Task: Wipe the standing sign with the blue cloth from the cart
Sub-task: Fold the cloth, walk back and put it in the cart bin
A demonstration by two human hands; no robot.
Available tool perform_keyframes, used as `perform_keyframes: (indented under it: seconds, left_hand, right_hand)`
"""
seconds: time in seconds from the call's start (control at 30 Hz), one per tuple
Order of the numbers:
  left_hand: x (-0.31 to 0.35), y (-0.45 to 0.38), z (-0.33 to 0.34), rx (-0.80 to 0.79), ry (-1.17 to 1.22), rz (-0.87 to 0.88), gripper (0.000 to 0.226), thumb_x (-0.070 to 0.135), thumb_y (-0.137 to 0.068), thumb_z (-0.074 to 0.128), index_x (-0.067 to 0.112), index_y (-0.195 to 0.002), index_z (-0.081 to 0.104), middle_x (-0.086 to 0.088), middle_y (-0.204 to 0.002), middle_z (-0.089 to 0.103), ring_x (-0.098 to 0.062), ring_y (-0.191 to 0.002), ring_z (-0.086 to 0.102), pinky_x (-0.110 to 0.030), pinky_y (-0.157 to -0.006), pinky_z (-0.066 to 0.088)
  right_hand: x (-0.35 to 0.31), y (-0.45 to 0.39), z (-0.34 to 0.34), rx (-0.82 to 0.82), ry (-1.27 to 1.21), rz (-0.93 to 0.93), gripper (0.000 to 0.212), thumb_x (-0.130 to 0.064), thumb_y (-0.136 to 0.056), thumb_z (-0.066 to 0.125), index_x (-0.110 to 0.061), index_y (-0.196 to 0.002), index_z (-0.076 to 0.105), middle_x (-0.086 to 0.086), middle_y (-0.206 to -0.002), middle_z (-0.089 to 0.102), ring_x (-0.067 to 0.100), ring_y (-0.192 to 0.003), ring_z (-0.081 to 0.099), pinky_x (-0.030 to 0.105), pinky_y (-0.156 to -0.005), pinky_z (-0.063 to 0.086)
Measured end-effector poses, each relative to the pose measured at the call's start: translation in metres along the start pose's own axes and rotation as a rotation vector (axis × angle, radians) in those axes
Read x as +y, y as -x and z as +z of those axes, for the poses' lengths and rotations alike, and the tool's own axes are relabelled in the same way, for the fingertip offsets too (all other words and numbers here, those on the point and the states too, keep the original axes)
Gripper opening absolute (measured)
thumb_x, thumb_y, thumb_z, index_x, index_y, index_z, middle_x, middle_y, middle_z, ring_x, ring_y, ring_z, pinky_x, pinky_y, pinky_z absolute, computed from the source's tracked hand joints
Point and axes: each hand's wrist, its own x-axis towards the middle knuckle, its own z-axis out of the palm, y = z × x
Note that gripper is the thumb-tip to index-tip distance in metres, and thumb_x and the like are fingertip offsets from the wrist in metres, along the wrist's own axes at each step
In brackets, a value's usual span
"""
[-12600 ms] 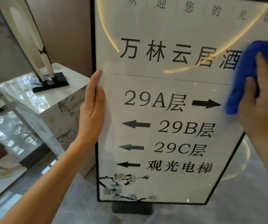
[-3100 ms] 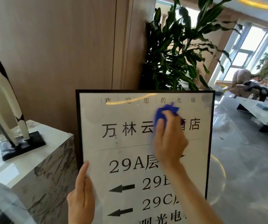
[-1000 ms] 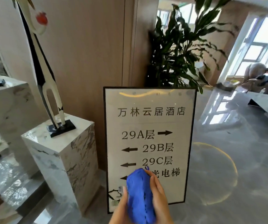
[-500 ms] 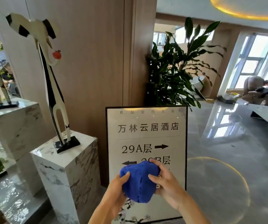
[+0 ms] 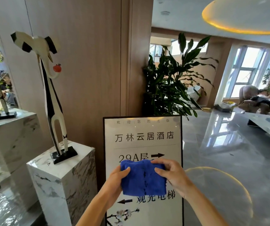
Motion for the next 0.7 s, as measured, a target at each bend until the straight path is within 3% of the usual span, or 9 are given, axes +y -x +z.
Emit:
perform_keyframes:
  seconds: [0.13,0.23,0.3,0.4,0.5,0.6,0.7]
  left_hand:
    - [0.007,0.002,0.008,0.078,-0.117,0.056,0.027,0.019,-0.099,0.061,0.021,-0.126,0.057,-0.009,-0.127,0.067,-0.026,-0.113,0.067,-0.047,-0.095,0.056]
    - [0.011,0.005,0.01,0.119,-0.181,0.131,0.036,0.02,-0.096,0.067,0.039,-0.12,0.048,-0.012,-0.115,0.069,-0.032,-0.103,0.07,-0.056,-0.083,0.06]
    - [0.014,0.008,0.008,0.092,-0.226,0.15,0.045,0.016,-0.096,0.067,0.046,-0.122,0.047,-0.018,-0.104,0.07,-0.037,-0.097,0.07,-0.051,-0.074,0.061]
    - [0.017,0.01,0.007,0.028,-0.345,0.159,0.033,0.006,-0.095,0.066,0.027,-0.121,0.063,-0.022,-0.109,0.07,-0.036,-0.1,0.069,-0.049,-0.082,0.059]
    - [0.021,0.011,0.008,0.019,-0.422,0.159,0.035,-0.002,-0.09,0.069,0.01,-0.123,0.065,-0.018,-0.116,0.07,-0.027,-0.103,0.07,-0.035,-0.087,0.06]
    - [0.029,0.018,0.015,0.033,-0.57,0.177,0.038,-0.001,-0.089,0.071,0.007,-0.126,0.065,-0.011,-0.111,0.07,-0.02,-0.098,0.069,-0.023,-0.081,0.058]
    - [0.038,0.021,0.026,0.125,-0.948,0.287,0.027,0.006,-0.091,0.069,0.011,-0.117,0.071,-0.003,-0.105,0.071,-0.019,-0.098,0.066,-0.027,-0.086,0.053]
  right_hand:
    - [-0.003,0.003,-0.005,-0.016,-0.025,0.003,0.032,0.001,-0.086,0.074,-0.02,-0.11,0.077,0.0,-0.115,0.074,0.02,-0.11,0.069,0.036,-0.093,0.059]
    - [-0.007,0.008,-0.007,-0.06,0.025,0.008,0.041,0.002,-0.082,0.078,-0.02,-0.117,0.073,0.003,-0.121,0.07,0.019,-0.112,0.067,0.034,-0.092,0.059]
    - [-0.011,0.01,-0.008,-0.055,0.155,-0.003,0.042,0.003,-0.083,0.077,-0.021,-0.116,0.072,0.002,-0.121,0.07,0.015,-0.111,0.067,0.031,-0.092,0.058]
    - [-0.018,0.012,-0.012,-0.014,0.344,-0.012,0.04,0.001,-0.083,0.077,-0.018,-0.118,0.072,-0.001,-0.117,0.07,0.014,-0.111,0.066,0.035,-0.099,0.055]
    - [-0.021,0.013,-0.017,0.062,0.48,-0.029,0.038,-0.006,-0.083,0.079,-0.021,-0.118,0.073,-0.006,-0.114,0.072,0.012,-0.109,0.065,0.037,-0.1,0.054]
    - [-0.024,0.015,-0.022,0.111,0.57,-0.053,0.03,-0.013,-0.084,0.079,-0.023,-0.112,0.076,-0.007,-0.106,0.075,0.011,-0.102,0.067,0.037,-0.095,0.055]
    - [-0.026,0.016,-0.025,0.143,0.749,-0.064,0.01,-0.023,-0.086,0.079,-0.022,-0.095,0.079,-0.009,-0.083,0.074,0.008,-0.08,0.066,0.036,-0.081,0.058]
